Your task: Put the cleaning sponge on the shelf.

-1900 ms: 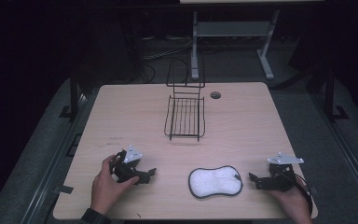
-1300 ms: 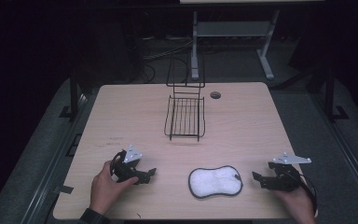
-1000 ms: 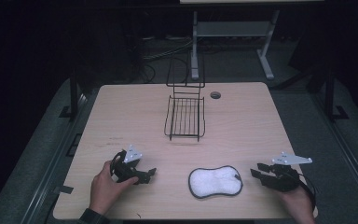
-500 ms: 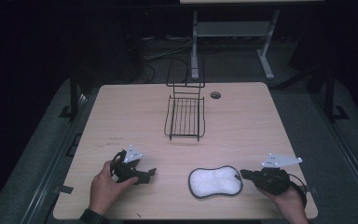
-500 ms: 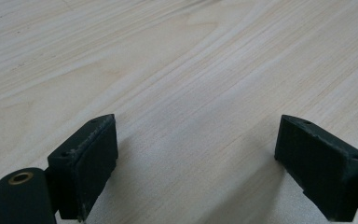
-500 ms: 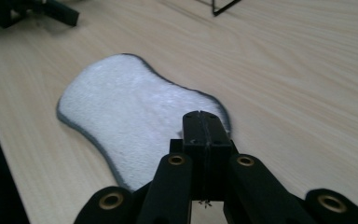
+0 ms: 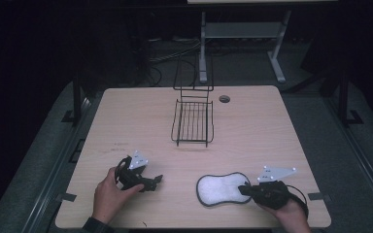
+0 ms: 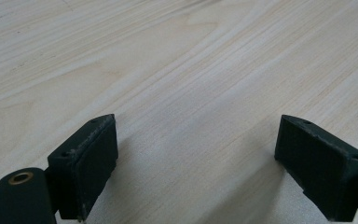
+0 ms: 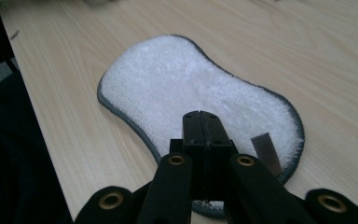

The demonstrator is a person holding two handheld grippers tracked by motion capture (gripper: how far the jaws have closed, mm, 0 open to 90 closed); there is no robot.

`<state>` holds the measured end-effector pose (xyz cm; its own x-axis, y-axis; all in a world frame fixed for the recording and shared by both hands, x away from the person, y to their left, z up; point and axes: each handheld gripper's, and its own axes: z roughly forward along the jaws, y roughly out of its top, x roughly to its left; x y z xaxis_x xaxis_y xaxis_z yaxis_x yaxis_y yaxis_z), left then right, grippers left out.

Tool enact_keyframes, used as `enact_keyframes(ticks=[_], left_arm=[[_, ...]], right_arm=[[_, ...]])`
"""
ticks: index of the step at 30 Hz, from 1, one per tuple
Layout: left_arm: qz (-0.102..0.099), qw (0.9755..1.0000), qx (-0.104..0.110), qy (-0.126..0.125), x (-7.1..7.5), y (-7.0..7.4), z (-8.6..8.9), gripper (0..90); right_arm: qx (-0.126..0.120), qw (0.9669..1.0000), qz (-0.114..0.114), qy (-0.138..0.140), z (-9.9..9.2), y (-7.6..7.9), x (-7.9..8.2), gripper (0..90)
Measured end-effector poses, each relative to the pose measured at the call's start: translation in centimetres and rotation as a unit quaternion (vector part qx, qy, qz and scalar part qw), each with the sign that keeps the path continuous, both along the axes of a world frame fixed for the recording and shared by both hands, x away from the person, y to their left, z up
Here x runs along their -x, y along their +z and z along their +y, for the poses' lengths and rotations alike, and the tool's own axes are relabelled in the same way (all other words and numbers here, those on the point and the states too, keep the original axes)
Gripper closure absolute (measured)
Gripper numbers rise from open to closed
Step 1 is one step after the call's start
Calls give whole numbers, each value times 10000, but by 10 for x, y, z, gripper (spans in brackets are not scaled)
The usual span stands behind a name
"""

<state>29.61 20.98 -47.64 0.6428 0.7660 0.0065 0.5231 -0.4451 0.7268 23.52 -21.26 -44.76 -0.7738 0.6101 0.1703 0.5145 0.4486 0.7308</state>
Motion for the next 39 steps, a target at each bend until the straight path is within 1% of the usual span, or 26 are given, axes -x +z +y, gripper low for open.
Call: enact_keyframes(ticks=[3, 5, 10, 13, 14, 15, 25, 29, 31, 33, 37, 39], left_arm=[[1, 10000, 0, -1, 0, 0, 0, 124], [-1, 10000, -1, 0, 0, 0, 0, 123], [0, 10000, -2, -2, 0, 0, 0, 123], [-1, 10000, -1, 0, 0, 0, 0, 124], [1, 10000, 1, 0, 0, 0, 0, 123], [-1, 10000, 2, 1, 0, 0, 0, 123], [1, 10000, 3, 2, 0, 0, 0, 123], [1, 10000, 0, 0, 0, 0, 0, 123], [2, 10000, -1, 0, 0, 0, 0, 123], [1, 10000, 0, 0, 0, 0, 0, 124], [1, 10000, -1, 0, 0, 0, 0, 123], [1, 10000, -4, -1, 0, 0, 0, 123]], right_arm=[[166, 9998, 50, 13, 2, -5, -2, 899], [293, 9995, 90, -26, 3, -8, -3, 900], [298, 9995, 28, -25, 4, -9, -5, 899], [292, 9995, 43, -101, 4, -9, -8, 899], [304, 9994, 12, -144, 3, -9, -13, 899], [304, 9994, 12, -144, 3, -9, -13, 899], [368, 9985, -68, -393, 5, -9, -35, 900], [405, 9978, -160, -507, 5, -10, -45, 900], [342, 9975, -104, -605, 5, -11, -51, 900], [405, 9970, -154, -636, 4, -10, -57, 900], [391, 9968, -185, -666, 4, -11, -65, 899], [360, 9967, -191, -702, 4, -11, -65, 899]])
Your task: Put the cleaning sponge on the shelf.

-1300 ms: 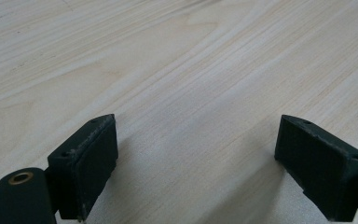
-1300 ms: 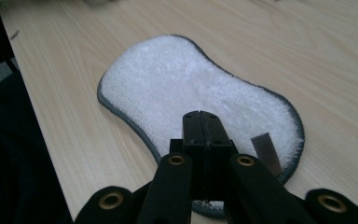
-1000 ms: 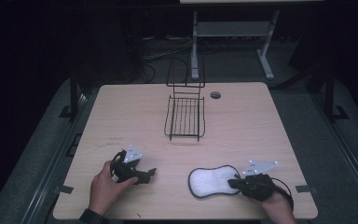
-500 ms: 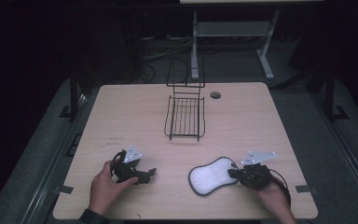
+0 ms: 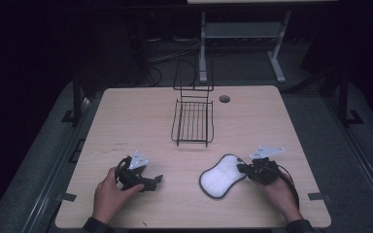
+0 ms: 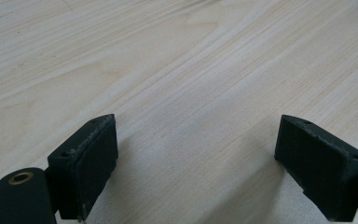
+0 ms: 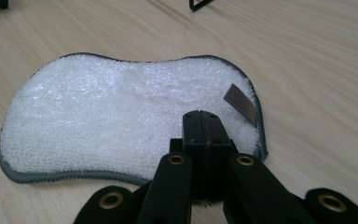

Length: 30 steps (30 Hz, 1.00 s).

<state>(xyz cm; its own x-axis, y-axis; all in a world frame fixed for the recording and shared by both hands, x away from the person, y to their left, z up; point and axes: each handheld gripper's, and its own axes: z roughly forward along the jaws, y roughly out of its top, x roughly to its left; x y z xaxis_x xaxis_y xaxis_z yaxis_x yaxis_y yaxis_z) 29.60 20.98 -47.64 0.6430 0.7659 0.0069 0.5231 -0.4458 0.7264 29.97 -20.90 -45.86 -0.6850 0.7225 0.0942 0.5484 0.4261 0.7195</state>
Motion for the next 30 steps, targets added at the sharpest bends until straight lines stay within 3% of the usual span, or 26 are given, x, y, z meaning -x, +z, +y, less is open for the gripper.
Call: enact_keyframes(ticks=[5, 11, 20, 23, 30], left_arm=[[-1, 10000, 4, 3, 0, 0, 0, 123], [0, 10000, 6, 3, 0, 0, 0, 124], [1, 10000, 0, 0, 0, 0, 0, 123], [2, 10000, 0, 0, 0, 0, 0, 124], [1, 10000, -1, -1, 0, 0, 0, 124]], right_arm=[[-194, 9997, -118, 105, 3, 8, 9, 899], [-360, 9980, -104, 509, 28, 11, 27, 899], [-365, 9958, 95, 838, 62, 5, 32, 899], [-196, 9952, 108, 956, 72, 2, 33, 899], [-155, 9951, 91, 969, 71, 1, 33, 899]])
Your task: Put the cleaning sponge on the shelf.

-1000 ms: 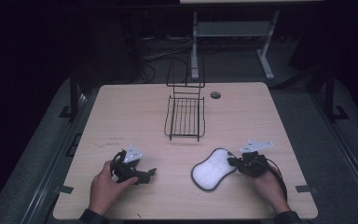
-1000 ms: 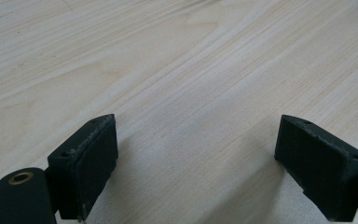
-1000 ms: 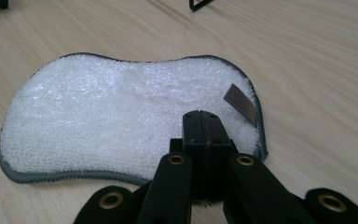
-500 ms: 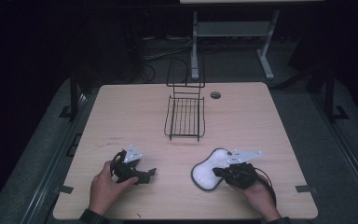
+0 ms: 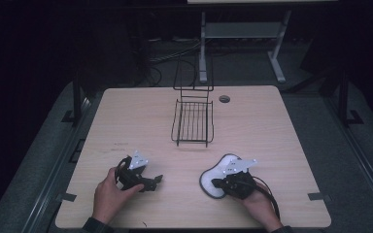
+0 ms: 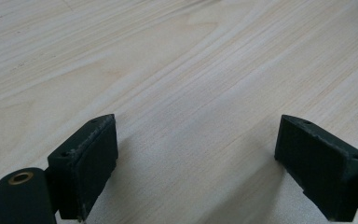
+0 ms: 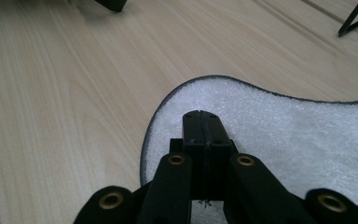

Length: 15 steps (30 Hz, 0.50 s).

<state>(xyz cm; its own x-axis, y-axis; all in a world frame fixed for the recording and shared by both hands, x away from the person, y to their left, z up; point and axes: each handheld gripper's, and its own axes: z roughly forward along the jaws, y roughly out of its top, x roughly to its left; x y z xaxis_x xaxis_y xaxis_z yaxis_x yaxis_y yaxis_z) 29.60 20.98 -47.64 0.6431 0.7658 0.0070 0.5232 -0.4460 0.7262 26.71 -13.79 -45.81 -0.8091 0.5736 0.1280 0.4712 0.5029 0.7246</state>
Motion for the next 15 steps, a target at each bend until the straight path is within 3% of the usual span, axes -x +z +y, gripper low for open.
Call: enact_keyframes(ticks=[15], left_arm=[[-1, 10000, 3, 2, 0, 0, 0, 124]], right_arm=[[70, 9998, 50, -191, -24, 2, 6, 899]])
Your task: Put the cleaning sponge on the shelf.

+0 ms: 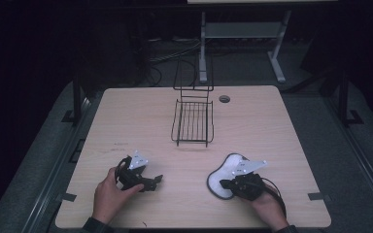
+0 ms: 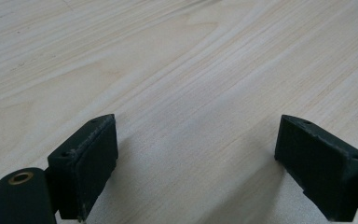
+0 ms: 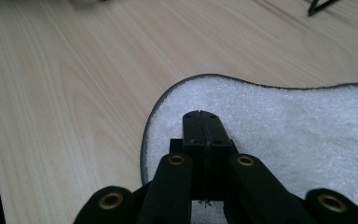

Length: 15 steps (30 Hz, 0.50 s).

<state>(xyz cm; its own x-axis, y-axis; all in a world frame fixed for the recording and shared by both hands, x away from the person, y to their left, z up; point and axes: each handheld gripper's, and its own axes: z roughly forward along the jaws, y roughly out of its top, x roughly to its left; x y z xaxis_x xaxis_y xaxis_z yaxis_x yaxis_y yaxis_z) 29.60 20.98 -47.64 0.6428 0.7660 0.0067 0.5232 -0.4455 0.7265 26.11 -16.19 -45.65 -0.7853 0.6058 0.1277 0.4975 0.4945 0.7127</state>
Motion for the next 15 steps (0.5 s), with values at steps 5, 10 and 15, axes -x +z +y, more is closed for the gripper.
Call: enact_keyframes(ticks=[5, 10, 15], left_arm=[[1, 10000, 2, 1, 0, 0, 0, 124], [-1, 10000, -2, -2, 0, 0, 0, 124], [0, 10000, -2, -2, 0, 0, 0, 124]], right_arm=[[76, 9999, 8, -112, -10, 2, 4, 898], [141, 9998, 13, -162, -20, 3, 7, 898], [187, 9993, 1, -326, -33, 3, 10, 898]])
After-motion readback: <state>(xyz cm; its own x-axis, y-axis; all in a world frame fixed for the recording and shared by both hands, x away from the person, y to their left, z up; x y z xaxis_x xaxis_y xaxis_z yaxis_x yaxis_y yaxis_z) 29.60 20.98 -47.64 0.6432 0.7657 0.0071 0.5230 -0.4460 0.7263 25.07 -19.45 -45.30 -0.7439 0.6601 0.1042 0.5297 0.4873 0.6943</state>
